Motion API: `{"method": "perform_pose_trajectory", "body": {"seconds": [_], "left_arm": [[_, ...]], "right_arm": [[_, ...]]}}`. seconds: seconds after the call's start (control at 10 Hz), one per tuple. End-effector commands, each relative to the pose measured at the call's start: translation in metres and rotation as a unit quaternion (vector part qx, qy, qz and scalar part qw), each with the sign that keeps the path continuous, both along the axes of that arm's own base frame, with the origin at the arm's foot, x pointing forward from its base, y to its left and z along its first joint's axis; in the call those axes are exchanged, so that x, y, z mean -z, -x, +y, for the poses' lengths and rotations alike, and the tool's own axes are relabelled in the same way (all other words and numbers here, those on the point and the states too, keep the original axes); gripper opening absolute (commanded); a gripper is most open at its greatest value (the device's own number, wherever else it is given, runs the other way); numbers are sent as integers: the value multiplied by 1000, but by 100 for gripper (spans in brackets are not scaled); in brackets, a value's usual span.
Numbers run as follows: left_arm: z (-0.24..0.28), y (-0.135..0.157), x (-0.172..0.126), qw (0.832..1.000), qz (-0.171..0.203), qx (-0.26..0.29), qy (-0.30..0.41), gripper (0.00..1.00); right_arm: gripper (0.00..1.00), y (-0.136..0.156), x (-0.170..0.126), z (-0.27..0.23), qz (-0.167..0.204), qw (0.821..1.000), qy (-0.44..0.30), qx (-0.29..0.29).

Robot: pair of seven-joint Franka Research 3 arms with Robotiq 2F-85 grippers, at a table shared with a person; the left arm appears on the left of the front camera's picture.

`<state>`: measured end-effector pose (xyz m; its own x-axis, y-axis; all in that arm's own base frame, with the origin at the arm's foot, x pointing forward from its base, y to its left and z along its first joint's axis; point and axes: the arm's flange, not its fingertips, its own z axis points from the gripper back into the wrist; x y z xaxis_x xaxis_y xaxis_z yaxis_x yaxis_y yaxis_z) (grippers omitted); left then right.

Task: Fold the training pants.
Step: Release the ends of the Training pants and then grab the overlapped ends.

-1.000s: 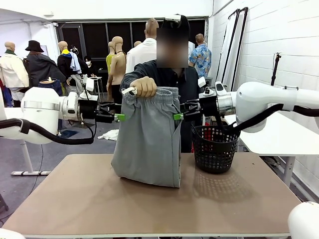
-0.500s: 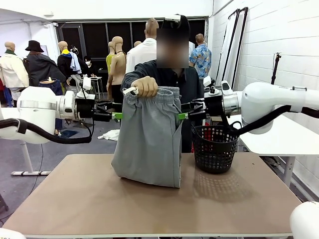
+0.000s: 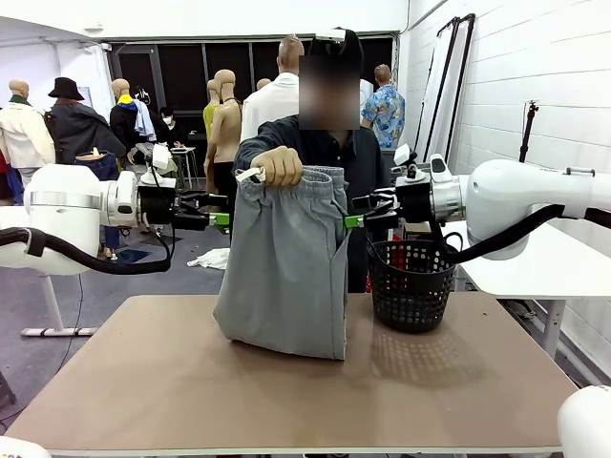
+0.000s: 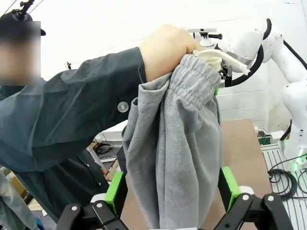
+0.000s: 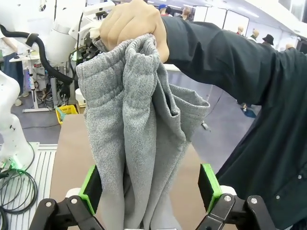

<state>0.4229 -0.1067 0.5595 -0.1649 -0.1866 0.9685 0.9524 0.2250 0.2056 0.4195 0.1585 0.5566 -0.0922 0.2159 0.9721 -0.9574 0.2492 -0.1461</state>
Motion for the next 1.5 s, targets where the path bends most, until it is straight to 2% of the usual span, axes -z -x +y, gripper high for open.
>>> {"method": "perform_pose_trajectory", "body": {"seconds": [0.0,0.6,1.4], "left_arm": [[0,3,-3,1000,9,-2,6,100],[-10,-12,-6,1000,11,-6,-4,100],[-33,-24,-12,1000,3,10,3,100]], "right_arm": [[100,10,-1,6,5,1000,-6,14],[100,16,-7,14,17,999,-38,-15],[100,14,-5,31,43,998,-28,-24]]}}
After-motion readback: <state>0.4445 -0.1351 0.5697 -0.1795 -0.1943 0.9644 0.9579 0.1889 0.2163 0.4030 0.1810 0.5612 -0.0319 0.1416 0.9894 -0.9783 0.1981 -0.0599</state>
